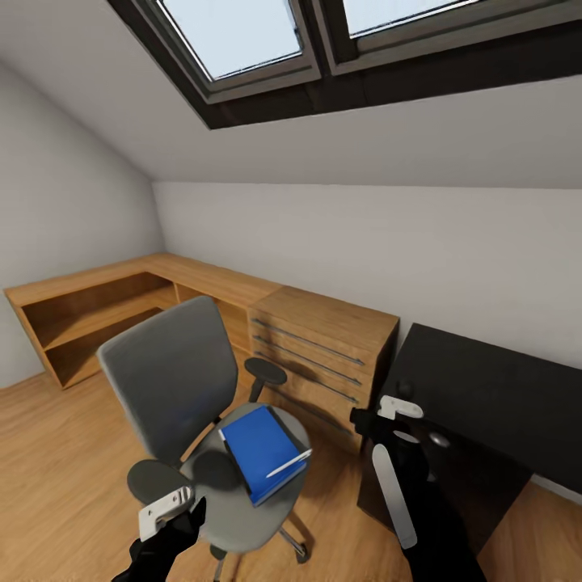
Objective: In the bedroom, organize the workspace by keeping the computer under the desk, ensuring the monitor is on the desk, placing the keyboard on the desk next to the monitor, placing the mouse on the desk next to the keyboard, moving the folder from the swivel chair onto the desk next to the mouse, stacking the notebook on top of the folder with the pen on top of the notebook, and positioning the swivel chair next to the desk.
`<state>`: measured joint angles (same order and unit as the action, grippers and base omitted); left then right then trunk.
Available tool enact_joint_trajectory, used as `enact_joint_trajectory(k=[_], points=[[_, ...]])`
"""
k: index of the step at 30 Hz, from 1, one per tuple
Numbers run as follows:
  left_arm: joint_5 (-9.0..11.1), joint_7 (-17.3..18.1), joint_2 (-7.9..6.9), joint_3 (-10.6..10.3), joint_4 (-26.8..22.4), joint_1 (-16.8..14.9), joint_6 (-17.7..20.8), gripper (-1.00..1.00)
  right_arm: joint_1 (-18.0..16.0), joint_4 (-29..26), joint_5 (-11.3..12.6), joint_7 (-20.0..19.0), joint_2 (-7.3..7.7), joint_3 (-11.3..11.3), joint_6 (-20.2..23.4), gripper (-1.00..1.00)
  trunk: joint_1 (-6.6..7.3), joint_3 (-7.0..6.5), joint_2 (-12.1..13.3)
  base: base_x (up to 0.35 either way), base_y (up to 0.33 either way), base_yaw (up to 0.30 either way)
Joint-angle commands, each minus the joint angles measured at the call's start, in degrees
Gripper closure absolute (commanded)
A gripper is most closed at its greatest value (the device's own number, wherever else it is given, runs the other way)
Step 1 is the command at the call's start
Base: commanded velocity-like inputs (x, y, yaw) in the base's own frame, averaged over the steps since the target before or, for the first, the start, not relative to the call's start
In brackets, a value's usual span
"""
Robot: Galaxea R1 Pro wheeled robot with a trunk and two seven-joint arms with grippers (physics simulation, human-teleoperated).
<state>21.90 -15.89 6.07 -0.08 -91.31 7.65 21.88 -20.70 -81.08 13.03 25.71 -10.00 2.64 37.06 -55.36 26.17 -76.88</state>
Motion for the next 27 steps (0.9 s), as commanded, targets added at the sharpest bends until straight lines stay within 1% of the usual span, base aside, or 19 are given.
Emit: enact_joint_trajectory(k=[1, 8, 10, 11, 15, 18, 19, 21, 22, 23, 24, 25, 26, 27], points=[[0.6, -0.4, 0.00, 0.0, -0.1, 0.0, 0.2, -1.00, 0.0, 0.0, 0.6, 0.6, 0.00, 0.1, 0.1, -1.00, 0.01, 0.06, 0.0, -0.083, 0.101, 0.016], [0.6, -0.4, -0.07, 0.1, -0.2, 0.0, 0.2, -1.00, 0.0, 0.2, 0.6, 0.6, 0.00, 0.1, 0.1, -1.00, 0.01, 0.34, 0.0, -0.030, 0.037, 0.109], [0.6, -0.4, -0.37, 0.1, -0.2, 0.0, 0.2, -1.00, 0.0, 0.5, 0.6, 0.5, 0.00, 0.1, 0.0, -1.00, 0.01, 0.46, 0.0, -0.004, 0.005, 0.172], [0.6, -0.4, -0.83, 0.1, -0.2, 0.0, 0.2, -1.00, 0.0, 0.8, 0.6, 0.5, 0.00, 0.1, 0.0, -1.00, 0.01, 0.53, 0.0, -0.002, 0.002, 0.178], [0.6, -0.4, -1.39, 0.1, -0.2, 0.0, 0.2, -1.00, 0.0, 1.3, 0.6, 0.5, 0.00, 0.2, -0.8, -1.00, 0.01, 0.78, 0.0, -0.001, 0.001, 0.180], [0.7, -0.4, -1.54, 1.0, -0.3, 0.0, 0.2, -1.00, 0.0, 2.2, 0.6, 0.5, 0.00, 0.5, -1.4, -1.00, 0.01, 0.98, 0.0, 0.000, 0.000, 0.182], [0.7, -0.4, -1.57, 1.4, -0.3, 0.0, 0.2, -1.00, 0.0, 2.5, 0.6, 0.5, 0.00, 1.2, -1.5, -1.00, 0.01, 1.04, 0.0, 0.000, 0.000, 0.182], [0.7, -0.4, -1.58, 1.7, -0.3, 0.0, 0.2, -1.00, 0.0, 2.6, 0.6, 0.5, 0.00, 1.6, -1.7, -1.00, 0.01, 1.17, 0.0, 0.000, 0.000, 0.182], [0.7, -0.4, -1.58, 2.2, -0.4, 0.0, 0.2, -1.00, 0.0, 2.7, 0.6, 0.5, 0.00, 1.8, -2.0, -1.00, 0.01, 1.24, 0.0, 0.000, 0.000, 0.183], [0.9, -0.4, -1.57, 7.4, -0.4, 0.0, 0.2, -1.00, 0.0, 4.2, 0.5, 0.5, 0.00, 2.2, -3.6, -1.00, 0.01, 1.30, 0.0, 0.000, 0.000, 0.183], [1.0, -0.4, -1.55, 8.7, -0.4, 0.0, 0.2, -1.00, 0.0, 4.5, 0.5, 0.5, 0.00, 2.2, -4.0, -1.00, 0.01, 1.37, 0.0, 0.000, 0.000, 0.183], [1.2, -0.4, -1.52, 11.4, -0.4, 0.0, 0.3, -1.00, 0.0, 5.2, 0.5, 0.5, 0.00, 2.3, -4.7, -1.00, 0.01, 1.43, 0.0, 0.000, 0.000, 0.183], [1.9, -0.4, -1.47, 15.5, -0.4, 0.0, 0.3, -1.00, 0.0, 6.3, 0.5, 0.4, 0.00, 2.3, -6.2, -1.00, 0.01, 1.50, 0.0, 0.000, 0.000, 0.171], [2.8, -0.4, -1.48, 17.4, -0.4, 0.0, 0.3, -1.00, 0.0, 7.3, 0.6, 0.4, 0.00, 2.3, -7.6, -1.00, 0.01, 1.53, 0.0, 0.000, 0.000, 0.095]])
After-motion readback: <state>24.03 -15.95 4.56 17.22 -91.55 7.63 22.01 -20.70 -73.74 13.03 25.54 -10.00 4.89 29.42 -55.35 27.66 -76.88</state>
